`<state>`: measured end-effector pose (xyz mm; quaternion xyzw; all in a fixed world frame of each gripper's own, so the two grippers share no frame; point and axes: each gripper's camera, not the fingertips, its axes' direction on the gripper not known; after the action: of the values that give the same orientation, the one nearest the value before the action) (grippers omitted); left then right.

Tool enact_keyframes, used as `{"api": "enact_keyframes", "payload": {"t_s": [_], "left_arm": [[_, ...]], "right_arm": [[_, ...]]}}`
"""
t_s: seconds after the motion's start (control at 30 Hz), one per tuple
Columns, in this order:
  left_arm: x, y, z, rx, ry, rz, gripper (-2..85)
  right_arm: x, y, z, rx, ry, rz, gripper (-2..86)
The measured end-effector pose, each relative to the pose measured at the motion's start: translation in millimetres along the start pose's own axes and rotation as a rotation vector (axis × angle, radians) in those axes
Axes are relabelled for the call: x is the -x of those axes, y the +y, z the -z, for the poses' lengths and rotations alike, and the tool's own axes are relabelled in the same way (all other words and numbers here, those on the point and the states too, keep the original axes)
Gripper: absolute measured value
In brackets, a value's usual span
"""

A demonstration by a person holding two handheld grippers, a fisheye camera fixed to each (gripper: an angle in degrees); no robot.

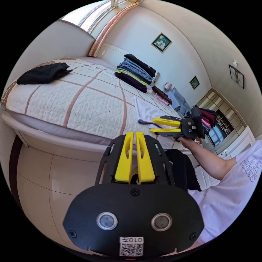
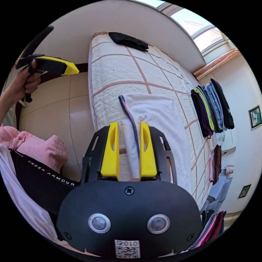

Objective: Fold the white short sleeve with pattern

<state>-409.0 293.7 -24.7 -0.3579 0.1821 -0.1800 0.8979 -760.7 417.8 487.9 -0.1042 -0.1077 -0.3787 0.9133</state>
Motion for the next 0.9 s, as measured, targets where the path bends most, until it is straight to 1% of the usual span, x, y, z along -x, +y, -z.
{"api": "enact_keyframes", "payload": {"t_s": [0.03,0.1,0.3,0.4,0.47,0.5,0.57,0.6,0.67,0.7,0.73,0.77,0.87,0.9], "left_arm": [[3.9,2.6,-2.3,-0.002,0.010,0.006,0.1],[6.5,5.0,-9.3,-0.002,0.031,0.006,0.1],[-8.7,3.7,-48.5,0.014,0.118,-0.037,0.0],[-25.5,4.7,-66.4,0.024,0.148,-0.073,0.0],[-35.3,7.6,-75.4,0.033,0.164,-0.092,0.0],[-41.0,10.3,-81.7,0.045,0.175,-0.104,0.0],[-49.3,14.9,-90.6,0.063,0.188,-0.124,0.0],[-54.9,18.1,-96.0,0.071,0.196,-0.138,0.0],[-64.3,23.0,-104.2,0.081,0.201,-0.159,0.1],[-71.1,26.2,-110.5,0.087,0.205,-0.173,0.2],[-78.6,29.2,-117.8,0.088,0.215,-0.183,0.2],[-82.9,30.7,-121.9,0.087,0.222,-0.189,0.3],[-115.2,35.2,-153.5,0.112,0.243,-0.249,0.9],[-135.4,36.5,-169.4,0.137,0.238,-0.297,1.3]], "right_arm": [[-6.5,2.3,0.2,-0.008,0.011,-0.008,8.3],[-21.1,4.9,0.7,-0.011,-0.034,-0.032,7.0],[-81.0,15.4,-3.9,0.013,-0.222,-0.164,5.3],[-127.7,26.7,-7.5,0.019,-0.392,-0.304,5.2],[-180.8,57.6,-2.0,-0.062,-0.575,-0.477,5.2],[-196.1,70.9,2.6,-0.107,-0.620,-0.532,5.2],[-258.9,150.5,26.4,-0.327,-0.754,-0.812,5.2],[-272.3,176.5,32.6,-0.391,-0.783,-0.884,5.2],[-304.7,295.0,49.9,-0.639,-0.824,-1.180,5.2],[-306.9,325.7,50.5,-0.679,-0.813,-1.263,5.2],[-304.7,382.0,46.4,-0.727,-0.784,-1.424,5.2],[-297.5,426.3,35.9,-0.723,-0.760,-1.553,5.1],[-273.2,488.9,2.7,-0.719,-0.796,-1.730,5.1],[-269.1,495.6,-1.9,-0.728,-0.799,-1.746,5.2]]}}
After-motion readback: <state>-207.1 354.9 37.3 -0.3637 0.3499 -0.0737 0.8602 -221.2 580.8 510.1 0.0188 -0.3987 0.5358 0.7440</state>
